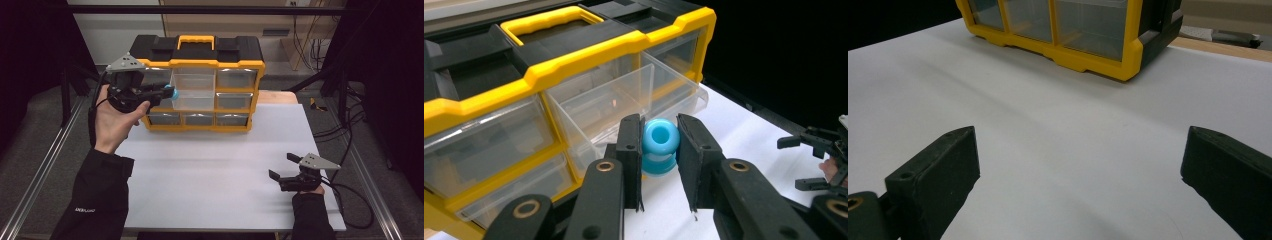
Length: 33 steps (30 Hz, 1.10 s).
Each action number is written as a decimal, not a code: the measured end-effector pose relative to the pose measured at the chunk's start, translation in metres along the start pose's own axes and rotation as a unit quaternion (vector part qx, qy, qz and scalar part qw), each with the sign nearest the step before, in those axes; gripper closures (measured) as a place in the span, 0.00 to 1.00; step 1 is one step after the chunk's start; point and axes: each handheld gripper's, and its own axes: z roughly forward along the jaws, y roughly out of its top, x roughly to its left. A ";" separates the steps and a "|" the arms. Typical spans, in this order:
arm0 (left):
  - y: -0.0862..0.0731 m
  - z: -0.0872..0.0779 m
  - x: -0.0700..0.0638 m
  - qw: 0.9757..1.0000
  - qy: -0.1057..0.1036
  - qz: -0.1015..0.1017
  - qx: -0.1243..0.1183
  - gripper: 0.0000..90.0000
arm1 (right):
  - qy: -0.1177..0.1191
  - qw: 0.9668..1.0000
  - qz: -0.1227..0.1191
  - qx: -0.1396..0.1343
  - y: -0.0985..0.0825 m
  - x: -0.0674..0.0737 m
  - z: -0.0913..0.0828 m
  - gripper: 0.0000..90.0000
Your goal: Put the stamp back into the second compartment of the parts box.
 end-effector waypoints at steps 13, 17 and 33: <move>0.012 0.009 0.004 1.000 0.013 -0.002 -0.001 0.80 | 0.001 1.000 0.000 0.000 0.000 0.000 0.000 0.03; 0.015 0.014 0.005 1.000 0.013 -0.004 -0.001 0.80 | 0.001 1.000 0.000 0.000 0.000 0.000 0.000 0.03; 0.021 0.035 0.010 1.000 0.029 -0.007 0.001 0.80 | 0.001 1.000 -0.001 -0.002 0.000 0.000 0.000 0.03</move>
